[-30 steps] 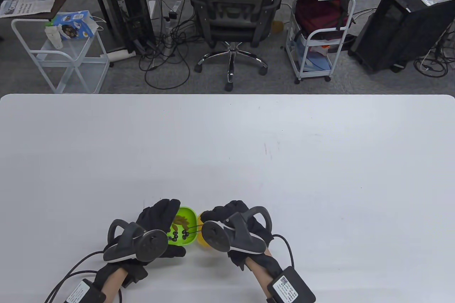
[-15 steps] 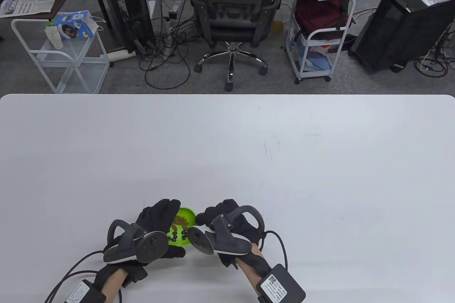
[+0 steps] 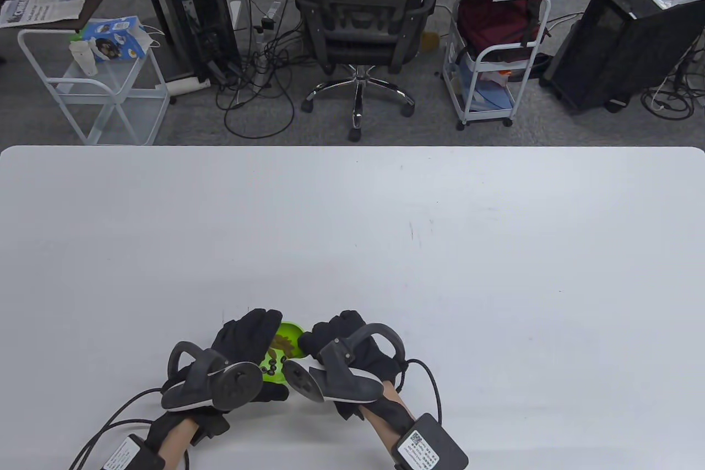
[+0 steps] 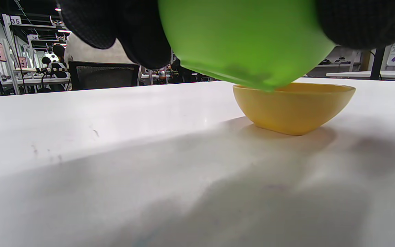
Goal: Pick coffee beans with tweezers into small dish
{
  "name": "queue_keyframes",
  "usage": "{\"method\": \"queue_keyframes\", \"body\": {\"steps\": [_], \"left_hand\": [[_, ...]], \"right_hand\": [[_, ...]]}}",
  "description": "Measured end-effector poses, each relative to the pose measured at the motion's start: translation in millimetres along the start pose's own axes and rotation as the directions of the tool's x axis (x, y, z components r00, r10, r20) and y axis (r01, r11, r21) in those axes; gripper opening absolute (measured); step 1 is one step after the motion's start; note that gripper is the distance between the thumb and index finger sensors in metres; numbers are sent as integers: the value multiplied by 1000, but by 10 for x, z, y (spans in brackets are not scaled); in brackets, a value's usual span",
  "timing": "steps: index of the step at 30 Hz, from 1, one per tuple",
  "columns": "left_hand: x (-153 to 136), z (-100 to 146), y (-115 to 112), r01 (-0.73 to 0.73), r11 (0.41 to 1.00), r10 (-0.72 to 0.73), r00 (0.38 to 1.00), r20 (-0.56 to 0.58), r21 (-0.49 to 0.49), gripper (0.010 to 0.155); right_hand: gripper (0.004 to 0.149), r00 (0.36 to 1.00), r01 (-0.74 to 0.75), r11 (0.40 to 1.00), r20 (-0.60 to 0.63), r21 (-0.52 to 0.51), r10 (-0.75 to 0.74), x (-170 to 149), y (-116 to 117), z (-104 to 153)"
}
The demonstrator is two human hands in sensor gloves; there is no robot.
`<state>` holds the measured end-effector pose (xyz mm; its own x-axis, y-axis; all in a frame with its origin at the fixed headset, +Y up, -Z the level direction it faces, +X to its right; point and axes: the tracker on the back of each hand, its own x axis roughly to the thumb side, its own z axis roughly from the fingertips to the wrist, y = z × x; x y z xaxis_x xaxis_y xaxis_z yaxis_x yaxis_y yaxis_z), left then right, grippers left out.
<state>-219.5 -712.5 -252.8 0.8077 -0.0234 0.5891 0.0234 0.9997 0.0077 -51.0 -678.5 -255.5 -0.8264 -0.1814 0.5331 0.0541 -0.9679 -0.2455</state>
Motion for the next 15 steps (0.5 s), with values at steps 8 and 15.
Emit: {"method": "queue_keyframes", "body": {"steps": [8,15], "left_hand": [[8,2,2,7,1000,-7,1000,0,-2,116],[12,4,0,3,1000,-3,1000,2,6,116]], "right_hand": [[43,1000,-15,1000,8,-4,15,4,16,15],[42,1000,-19,1000,5,-5,19,-2,13,21]]}}
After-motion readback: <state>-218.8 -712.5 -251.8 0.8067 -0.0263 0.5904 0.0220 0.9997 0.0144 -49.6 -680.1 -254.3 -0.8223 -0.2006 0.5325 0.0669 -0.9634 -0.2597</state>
